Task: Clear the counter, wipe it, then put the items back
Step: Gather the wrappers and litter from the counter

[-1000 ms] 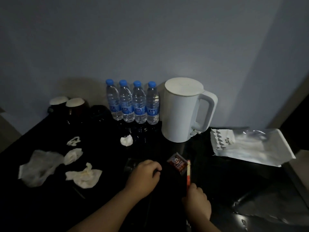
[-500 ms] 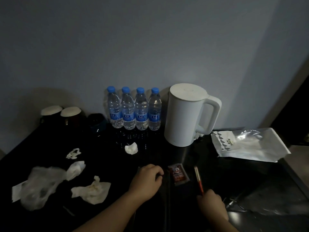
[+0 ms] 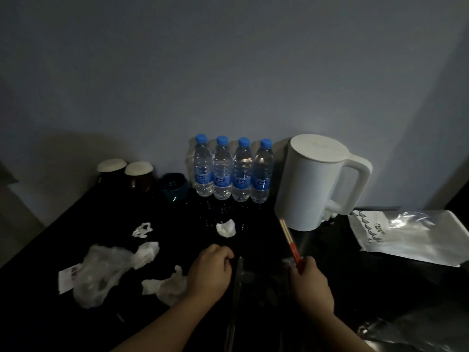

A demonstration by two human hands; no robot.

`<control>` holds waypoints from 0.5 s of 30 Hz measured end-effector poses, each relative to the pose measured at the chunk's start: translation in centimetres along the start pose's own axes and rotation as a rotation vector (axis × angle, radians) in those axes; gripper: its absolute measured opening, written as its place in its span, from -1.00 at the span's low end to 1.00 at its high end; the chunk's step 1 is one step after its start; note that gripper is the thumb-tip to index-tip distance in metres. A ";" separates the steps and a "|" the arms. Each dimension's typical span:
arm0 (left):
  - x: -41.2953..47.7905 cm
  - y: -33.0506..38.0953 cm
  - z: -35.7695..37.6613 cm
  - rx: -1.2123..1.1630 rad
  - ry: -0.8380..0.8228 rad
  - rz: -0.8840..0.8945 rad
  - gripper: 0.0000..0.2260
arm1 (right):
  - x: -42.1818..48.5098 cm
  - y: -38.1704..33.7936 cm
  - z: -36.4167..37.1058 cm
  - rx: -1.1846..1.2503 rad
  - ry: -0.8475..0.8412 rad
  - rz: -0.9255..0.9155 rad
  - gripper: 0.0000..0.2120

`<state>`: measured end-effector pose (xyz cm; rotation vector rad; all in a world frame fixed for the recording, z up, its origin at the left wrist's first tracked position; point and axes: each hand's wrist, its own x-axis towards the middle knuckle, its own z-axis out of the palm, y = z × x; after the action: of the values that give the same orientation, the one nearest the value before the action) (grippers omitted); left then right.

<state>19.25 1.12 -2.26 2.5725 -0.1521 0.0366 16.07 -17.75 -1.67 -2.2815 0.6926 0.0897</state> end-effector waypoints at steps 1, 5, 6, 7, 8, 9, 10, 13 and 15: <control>-0.1 -0.9 -0.3 0.074 0.023 -0.034 -0.75 | 0.0 -0.5 0.4 -0.010 0.002 -0.021 -0.86; -0.7 -4.2 -0.9 0.322 -0.134 -0.238 -0.60 | 0.2 -1.8 1.1 -0.045 -0.003 -0.067 -0.94; -0.8 -4.9 -0.9 0.329 -0.224 -0.300 -0.58 | 0.3 -1.9 1.0 -0.051 -0.003 -0.071 -0.93; -1.0 -5.8 -0.9 0.320 -0.307 -0.360 -0.57 | 0.5 -1.8 0.9 -0.054 -0.003 -0.073 -0.92; -1.2 -6.5 -0.8 0.298 -0.371 -0.396 -0.58 | 0.6 -1.7 0.6 -0.056 -0.009 -0.066 -0.91; -1.5 -7.1 -0.8 0.278 -0.420 -0.412 -0.62 | 0.7 -1.4 0.4 -0.056 -0.010 -0.057 -0.87; -1.8 -7.5 -0.6 0.250 -0.438 -0.416 -0.68 | 0.7 -1.0 0.2 -0.055 -0.013 -0.041 -0.82; -2.1 -7.9 -0.6 -0.010 -0.291 -0.472 -0.86 | 0.8 0.6 -0.3 -0.048 -0.018 0.020 -0.71; -1.8 -7.4 -0.4 -0.139 -0.176 -0.454 -0.79 | 0.7 1.5 -0.6 -0.025 -0.039 0.064 -0.73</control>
<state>18.28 7.74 -5.94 2.4091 0.3535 -0.3570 15.79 -19.38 -2.37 -2.2751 0.7481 0.1735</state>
